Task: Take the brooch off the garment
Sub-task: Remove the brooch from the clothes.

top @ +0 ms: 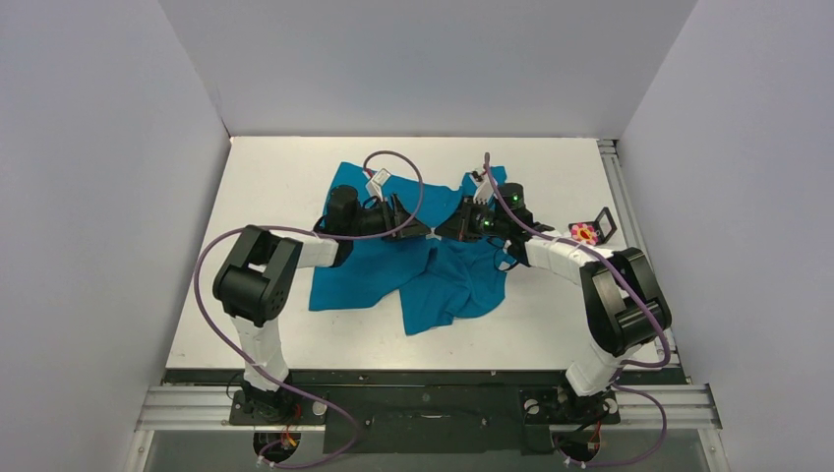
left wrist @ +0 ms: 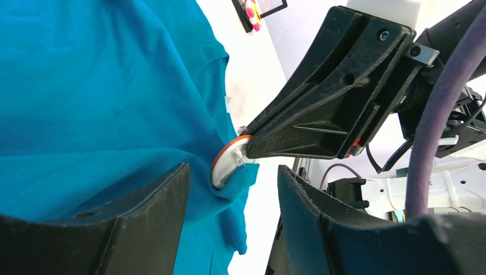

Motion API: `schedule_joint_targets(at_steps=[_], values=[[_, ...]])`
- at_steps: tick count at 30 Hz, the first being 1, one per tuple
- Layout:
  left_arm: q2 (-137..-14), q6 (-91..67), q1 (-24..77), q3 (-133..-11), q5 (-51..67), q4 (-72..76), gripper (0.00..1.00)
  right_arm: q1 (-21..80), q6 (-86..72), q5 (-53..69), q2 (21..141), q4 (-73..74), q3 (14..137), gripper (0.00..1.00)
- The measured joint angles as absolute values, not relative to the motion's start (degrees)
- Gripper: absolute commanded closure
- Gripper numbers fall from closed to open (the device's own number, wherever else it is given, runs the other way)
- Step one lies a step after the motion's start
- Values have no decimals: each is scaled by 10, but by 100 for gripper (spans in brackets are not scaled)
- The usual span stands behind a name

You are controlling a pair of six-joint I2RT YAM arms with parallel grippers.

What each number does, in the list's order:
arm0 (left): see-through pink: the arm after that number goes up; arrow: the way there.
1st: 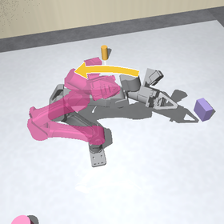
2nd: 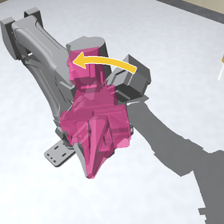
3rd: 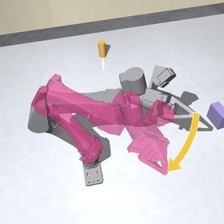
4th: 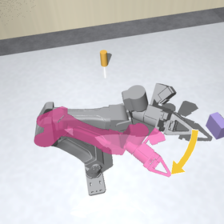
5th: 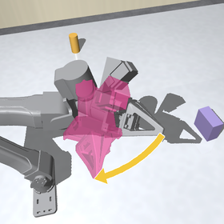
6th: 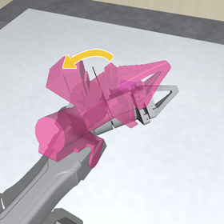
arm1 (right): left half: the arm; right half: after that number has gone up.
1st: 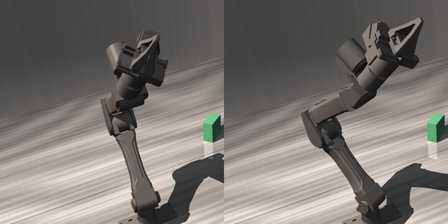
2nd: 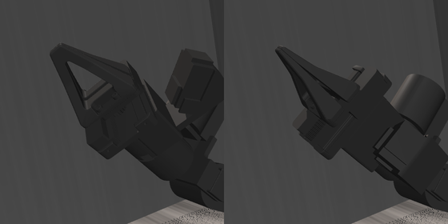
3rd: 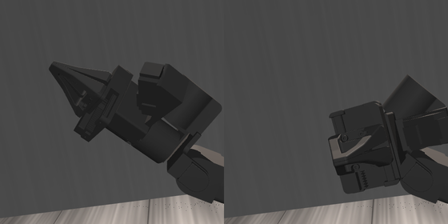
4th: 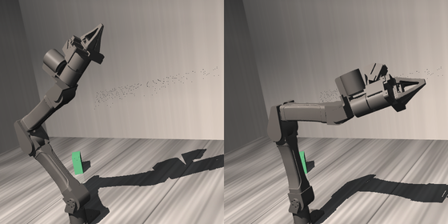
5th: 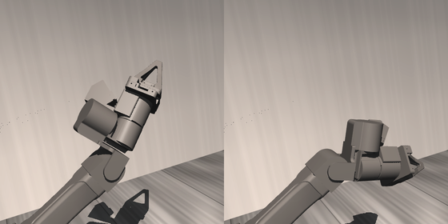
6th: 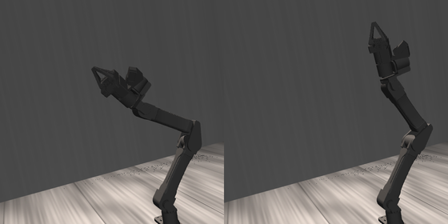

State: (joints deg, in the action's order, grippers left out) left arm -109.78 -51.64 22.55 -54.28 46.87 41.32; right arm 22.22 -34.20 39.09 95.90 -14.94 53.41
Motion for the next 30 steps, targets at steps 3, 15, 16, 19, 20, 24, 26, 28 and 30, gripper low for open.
schedule_joint_targets(at_steps=[3,15,16,19,20,24,26,28,30], values=[[-1098,-516,231,-549,468,412,49,222,-343,384,959,-149,533,100],[-1109,-496,246,-568,457,362,61,222,-375,383,959,-176,519,100],[-1110,-495,246,-570,456,358,63,222,-378,383,959,-179,518,100],[-1114,-492,248,-575,454,356,69,222,-383,382,959,-184,516,100],[-1115,-492,248,-576,454,355,72,222,-384,381,959,-185,515,100],[-1116,-492,248,-577,453,353,80,222,-389,381,959,-197,510,100],[-1116,-493,248,-577,453,353,83,222,-389,380,959,-201,507,100],[-1116,-495,247,-577,453,352,85,221,-390,377,959,-201,506,100],[-1116,-495,247,-577,453,352,87,221,-391,376,959,-201,506,100]])
